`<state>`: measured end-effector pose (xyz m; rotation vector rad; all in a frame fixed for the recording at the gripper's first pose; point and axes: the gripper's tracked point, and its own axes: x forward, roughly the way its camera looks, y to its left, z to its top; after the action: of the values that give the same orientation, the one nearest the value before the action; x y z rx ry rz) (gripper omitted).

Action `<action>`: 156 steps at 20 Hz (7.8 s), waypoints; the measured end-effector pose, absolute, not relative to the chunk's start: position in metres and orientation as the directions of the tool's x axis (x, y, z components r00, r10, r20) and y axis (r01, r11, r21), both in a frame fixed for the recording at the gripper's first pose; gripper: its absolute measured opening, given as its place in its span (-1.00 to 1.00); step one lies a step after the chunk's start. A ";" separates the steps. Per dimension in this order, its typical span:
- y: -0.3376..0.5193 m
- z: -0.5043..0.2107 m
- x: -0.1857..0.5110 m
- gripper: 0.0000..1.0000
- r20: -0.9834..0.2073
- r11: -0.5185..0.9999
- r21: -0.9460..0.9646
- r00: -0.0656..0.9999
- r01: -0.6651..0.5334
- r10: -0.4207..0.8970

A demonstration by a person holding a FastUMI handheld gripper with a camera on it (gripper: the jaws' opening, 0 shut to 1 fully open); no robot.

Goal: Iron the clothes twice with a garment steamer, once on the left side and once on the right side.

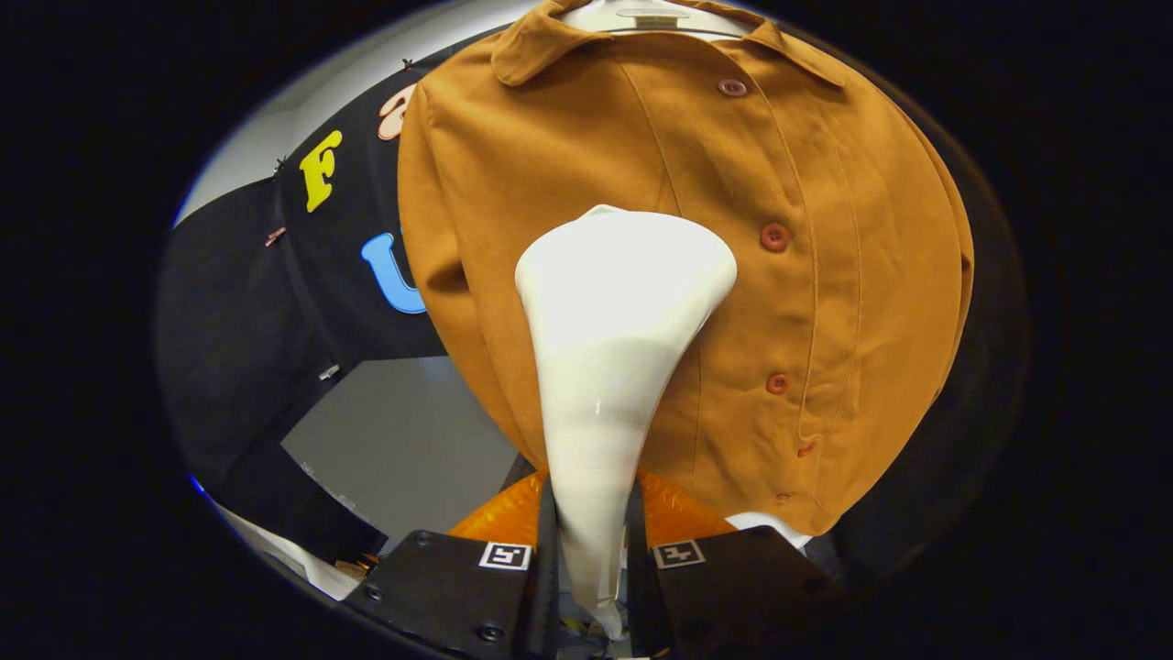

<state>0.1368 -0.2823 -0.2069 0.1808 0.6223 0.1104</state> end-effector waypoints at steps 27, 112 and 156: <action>-0.414 -0.111 0.070 -0.34 -0.417 0.975 0.143 0.904 0.167 -0.094; 0.016 -0.039 0.089 -0.34 -0.172 0.980 0.060 0.966 -0.187 0.195; 0.030 -0.032 0.086 -0.34 -0.127 0.988 0.034 0.980 -0.149 0.152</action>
<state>0.0858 0.0301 -0.0320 0.0241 0.1296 0.1518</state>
